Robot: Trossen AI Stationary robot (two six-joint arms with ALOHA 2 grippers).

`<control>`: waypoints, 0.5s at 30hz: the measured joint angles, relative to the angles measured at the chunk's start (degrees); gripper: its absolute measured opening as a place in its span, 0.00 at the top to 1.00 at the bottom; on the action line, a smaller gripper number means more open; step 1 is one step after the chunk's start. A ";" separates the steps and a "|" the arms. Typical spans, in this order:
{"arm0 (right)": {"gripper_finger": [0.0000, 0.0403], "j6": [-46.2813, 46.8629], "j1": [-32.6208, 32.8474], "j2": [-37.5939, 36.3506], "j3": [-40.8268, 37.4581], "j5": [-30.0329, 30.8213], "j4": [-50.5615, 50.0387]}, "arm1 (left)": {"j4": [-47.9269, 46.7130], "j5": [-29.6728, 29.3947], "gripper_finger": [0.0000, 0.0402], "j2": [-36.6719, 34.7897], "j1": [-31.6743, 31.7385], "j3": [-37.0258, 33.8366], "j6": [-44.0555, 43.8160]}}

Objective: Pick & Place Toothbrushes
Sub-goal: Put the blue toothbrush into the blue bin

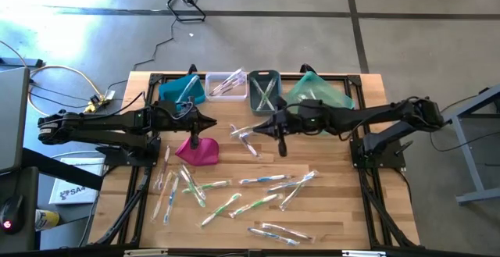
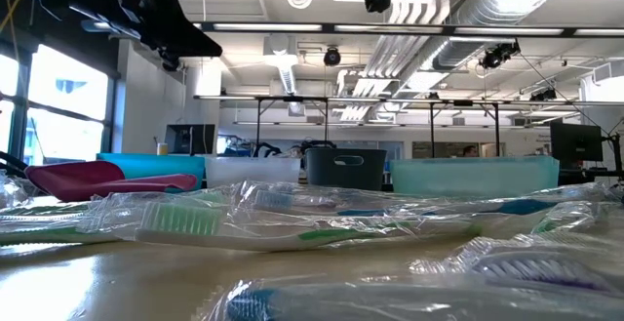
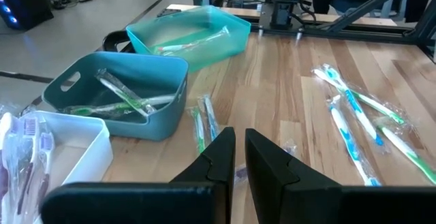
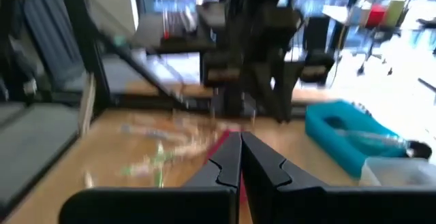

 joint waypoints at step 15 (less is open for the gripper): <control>0.99 -2.59 2.58 8.22 6.57 1.90 -32.54 | -0.21 0.07 0.93 0.00 -0.01 0.00 -0.42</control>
